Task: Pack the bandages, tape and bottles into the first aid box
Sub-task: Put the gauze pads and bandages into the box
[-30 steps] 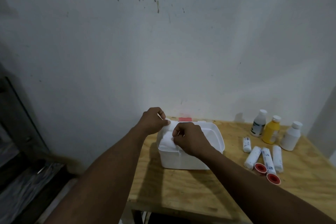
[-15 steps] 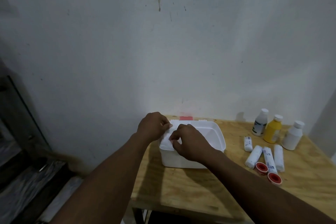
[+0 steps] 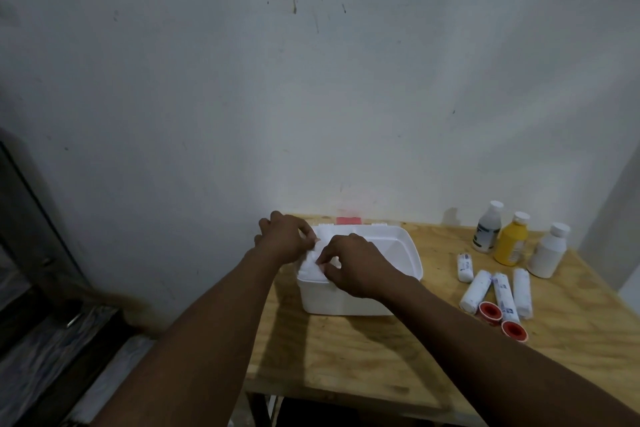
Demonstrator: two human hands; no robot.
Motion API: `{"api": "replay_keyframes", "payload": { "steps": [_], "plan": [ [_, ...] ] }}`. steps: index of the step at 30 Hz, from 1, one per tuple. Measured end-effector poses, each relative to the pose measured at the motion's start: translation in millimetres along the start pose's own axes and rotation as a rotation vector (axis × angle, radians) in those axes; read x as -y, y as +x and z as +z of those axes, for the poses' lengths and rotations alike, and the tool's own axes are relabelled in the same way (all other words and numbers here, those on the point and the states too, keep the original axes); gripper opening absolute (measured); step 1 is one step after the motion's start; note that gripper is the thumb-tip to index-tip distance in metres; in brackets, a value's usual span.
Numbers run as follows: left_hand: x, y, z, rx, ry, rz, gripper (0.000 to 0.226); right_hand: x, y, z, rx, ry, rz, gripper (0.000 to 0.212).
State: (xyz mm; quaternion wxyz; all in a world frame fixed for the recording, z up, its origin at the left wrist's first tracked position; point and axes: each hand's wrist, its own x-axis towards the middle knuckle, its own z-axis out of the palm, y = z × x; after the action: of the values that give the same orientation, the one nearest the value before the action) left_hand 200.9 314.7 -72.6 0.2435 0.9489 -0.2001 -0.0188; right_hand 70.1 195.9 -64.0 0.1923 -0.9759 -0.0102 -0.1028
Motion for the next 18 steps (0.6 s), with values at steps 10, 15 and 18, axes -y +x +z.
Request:
{"api": "replay_keyframes", "payload": {
  "steps": [10, 15, 18],
  "plan": [
    [-13, 15, -26, -0.051, -0.143, 0.126, 0.025, -10, -7, -27, -0.246, 0.183, 0.012, 0.023],
    [-48, 4, -36, -0.071, -0.159, 0.210, 0.021, -33, -20, -64, -0.330, 0.221, 0.098, 0.016],
    [-75, -5, -33, -0.058, -0.152, 0.293, 0.018, -56, -32, -82, -0.358, 0.221, 0.192, 0.014]
  ]
}}
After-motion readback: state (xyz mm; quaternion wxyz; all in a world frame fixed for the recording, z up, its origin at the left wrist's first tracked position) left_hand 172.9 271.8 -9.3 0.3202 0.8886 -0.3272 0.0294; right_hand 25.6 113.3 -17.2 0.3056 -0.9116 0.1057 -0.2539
